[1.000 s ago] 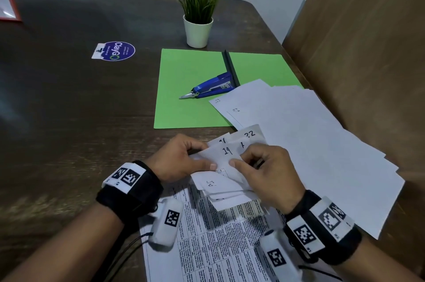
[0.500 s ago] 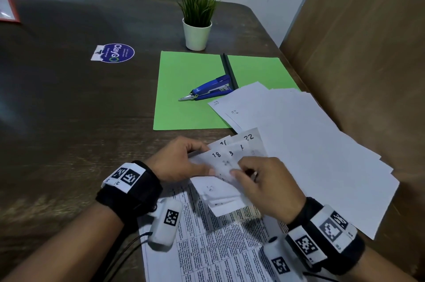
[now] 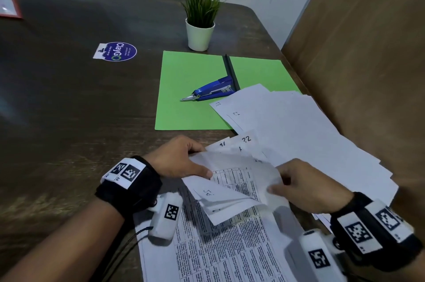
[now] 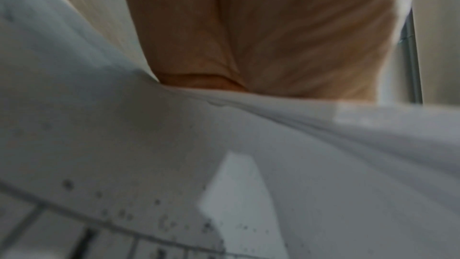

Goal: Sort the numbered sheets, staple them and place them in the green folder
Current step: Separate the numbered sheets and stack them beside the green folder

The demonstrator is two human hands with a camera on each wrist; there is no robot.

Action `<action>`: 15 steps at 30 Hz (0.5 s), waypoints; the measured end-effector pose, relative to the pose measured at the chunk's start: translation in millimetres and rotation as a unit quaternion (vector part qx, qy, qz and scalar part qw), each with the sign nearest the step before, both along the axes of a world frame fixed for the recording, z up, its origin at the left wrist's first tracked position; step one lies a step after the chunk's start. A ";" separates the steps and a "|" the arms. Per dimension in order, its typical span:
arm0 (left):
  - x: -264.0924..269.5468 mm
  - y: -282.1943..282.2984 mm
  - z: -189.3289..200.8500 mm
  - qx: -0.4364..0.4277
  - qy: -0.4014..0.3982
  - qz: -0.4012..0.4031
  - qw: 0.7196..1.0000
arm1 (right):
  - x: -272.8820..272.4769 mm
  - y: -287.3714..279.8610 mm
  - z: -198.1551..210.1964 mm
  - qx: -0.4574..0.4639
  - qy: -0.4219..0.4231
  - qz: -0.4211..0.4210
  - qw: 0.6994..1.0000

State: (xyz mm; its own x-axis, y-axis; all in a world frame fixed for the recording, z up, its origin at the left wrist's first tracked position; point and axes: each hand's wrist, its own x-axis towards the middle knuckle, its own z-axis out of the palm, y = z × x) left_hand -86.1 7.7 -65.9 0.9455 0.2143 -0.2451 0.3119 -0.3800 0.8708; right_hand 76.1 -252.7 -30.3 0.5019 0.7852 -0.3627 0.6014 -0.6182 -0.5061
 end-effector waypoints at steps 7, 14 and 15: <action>-0.1 0.3 -1.8 0.003 0.001 0.002 1.000 | 1.9 -18.5 12.2 -0.021 0.034 -0.032 0.999; 1.7 1.3 -9.5 -0.008 -0.020 0.022 1.000 | 58.1 -27.6 96.3 0.236 -0.109 -0.216 0.941; 1.9 1.0 -9.7 -0.014 -0.021 0.021 0.999 | 63.6 -28.9 112.2 0.245 -0.139 -0.210 0.936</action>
State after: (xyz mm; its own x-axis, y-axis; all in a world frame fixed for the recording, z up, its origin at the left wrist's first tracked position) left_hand -84.1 8.7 -75.6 0.9453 0.2487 -0.2109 0.2896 -0.3429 0.8936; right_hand 139.7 -281.7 81.9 0.8258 0.5346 0.1794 0.5073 -0.5654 -0.6504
